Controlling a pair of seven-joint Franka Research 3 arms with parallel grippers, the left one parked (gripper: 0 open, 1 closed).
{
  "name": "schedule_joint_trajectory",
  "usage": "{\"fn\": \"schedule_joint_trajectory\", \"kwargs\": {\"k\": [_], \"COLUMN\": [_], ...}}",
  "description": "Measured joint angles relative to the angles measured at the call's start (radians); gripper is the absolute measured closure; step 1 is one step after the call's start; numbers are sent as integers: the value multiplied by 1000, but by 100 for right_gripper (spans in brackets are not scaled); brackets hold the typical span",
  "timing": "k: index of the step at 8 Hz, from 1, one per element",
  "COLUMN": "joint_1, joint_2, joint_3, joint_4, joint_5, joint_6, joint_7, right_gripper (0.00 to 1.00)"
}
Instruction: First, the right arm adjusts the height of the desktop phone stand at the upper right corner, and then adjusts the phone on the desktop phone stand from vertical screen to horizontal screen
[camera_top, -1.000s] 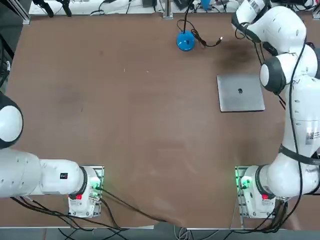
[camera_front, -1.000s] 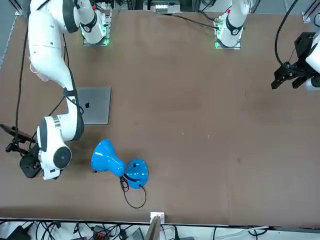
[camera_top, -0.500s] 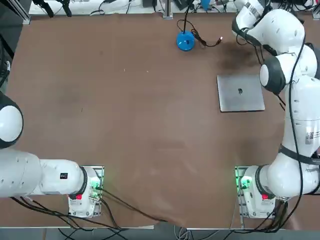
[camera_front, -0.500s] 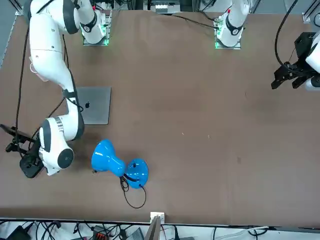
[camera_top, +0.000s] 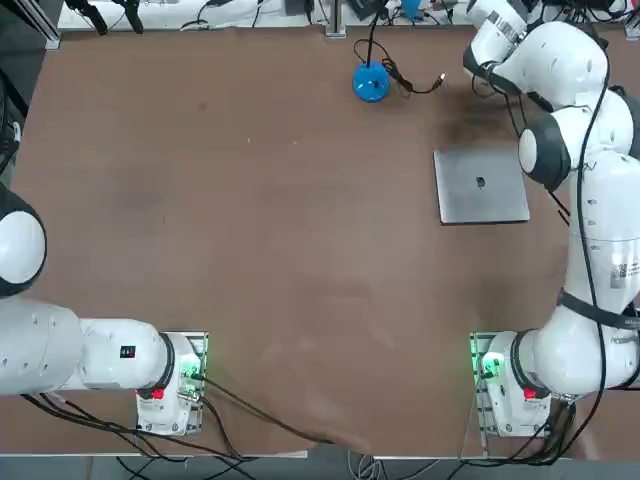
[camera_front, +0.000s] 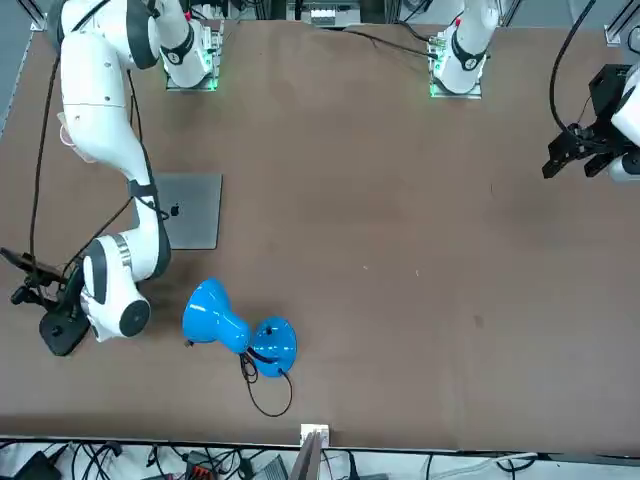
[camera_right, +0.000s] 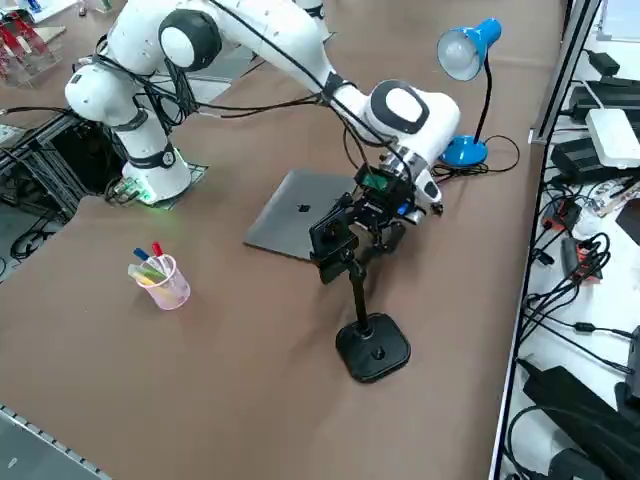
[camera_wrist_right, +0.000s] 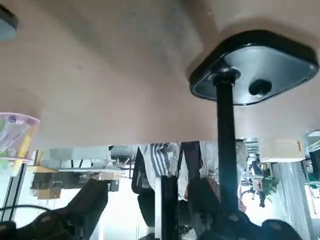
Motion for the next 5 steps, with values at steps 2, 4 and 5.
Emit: {"fn": "schedule_joint_trajectory", "kwargs": {"k": [2, 4, 5], "joint_1": [0, -2, -2], "joint_2": [3, 8, 10], "joint_3": [0, 0, 0], "joint_4": [-7, -15, -17], "joint_5": [-56, -75, -75], "joint_6": [-3, -3, -4], "joint_7": [-2, -2, -2], "right_gripper": [4, 8, 10]}}
